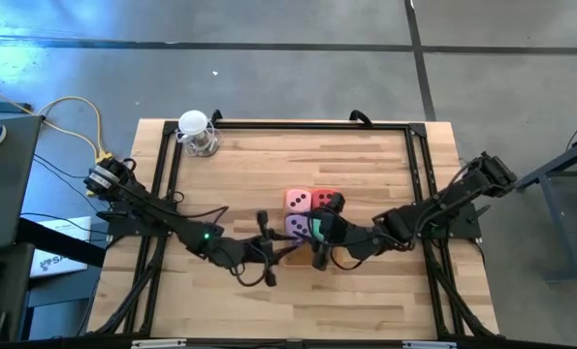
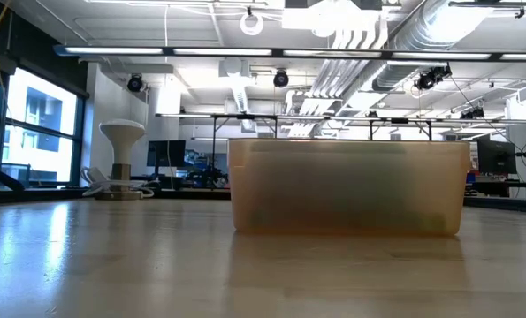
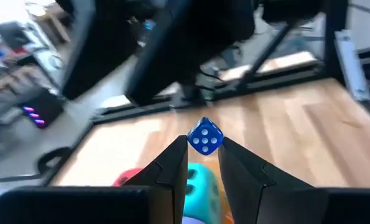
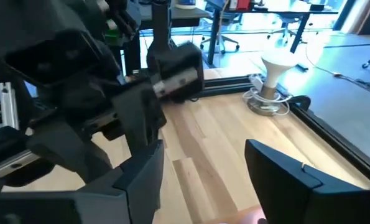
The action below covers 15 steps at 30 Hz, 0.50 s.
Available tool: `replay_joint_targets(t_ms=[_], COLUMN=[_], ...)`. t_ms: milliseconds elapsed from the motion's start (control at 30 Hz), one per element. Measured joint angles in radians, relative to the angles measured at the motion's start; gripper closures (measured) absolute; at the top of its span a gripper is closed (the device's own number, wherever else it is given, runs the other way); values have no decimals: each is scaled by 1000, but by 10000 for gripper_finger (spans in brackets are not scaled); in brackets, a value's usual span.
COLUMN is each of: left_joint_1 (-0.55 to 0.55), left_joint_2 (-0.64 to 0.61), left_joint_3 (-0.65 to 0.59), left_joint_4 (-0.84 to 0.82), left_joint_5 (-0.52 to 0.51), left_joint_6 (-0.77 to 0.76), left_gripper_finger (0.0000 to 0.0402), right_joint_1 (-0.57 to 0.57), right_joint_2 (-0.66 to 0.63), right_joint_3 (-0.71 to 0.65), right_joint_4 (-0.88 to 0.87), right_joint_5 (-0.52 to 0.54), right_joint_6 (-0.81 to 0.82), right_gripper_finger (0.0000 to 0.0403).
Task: Pick & Place Dice
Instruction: Put the small dark blue die into the orange bin
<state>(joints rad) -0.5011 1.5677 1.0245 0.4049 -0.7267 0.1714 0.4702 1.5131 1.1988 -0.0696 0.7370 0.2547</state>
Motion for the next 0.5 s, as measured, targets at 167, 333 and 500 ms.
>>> replay_joint_targets(t_ms=[167,333,500], left_joint_1=[3,60,134], left_joint_2=[0,0,29], left_joint_3=[0,0,0], left_joint_4=[-87,-253,-304], left_joint_5=[66,225,365], left_joint_6=[-75,-227,-320], left_gripper_finger=[325,349,364], right_joint_1=[1,0,1], right_joint_2=[0,-1,-2], right_joint_3=[0,0,0], right_joint_4=[-10,-41,-48], right_joint_5=[-2,-2,-5], right_joint_6=[-21,-15,-13], right_gripper_finger=[175,174,174])
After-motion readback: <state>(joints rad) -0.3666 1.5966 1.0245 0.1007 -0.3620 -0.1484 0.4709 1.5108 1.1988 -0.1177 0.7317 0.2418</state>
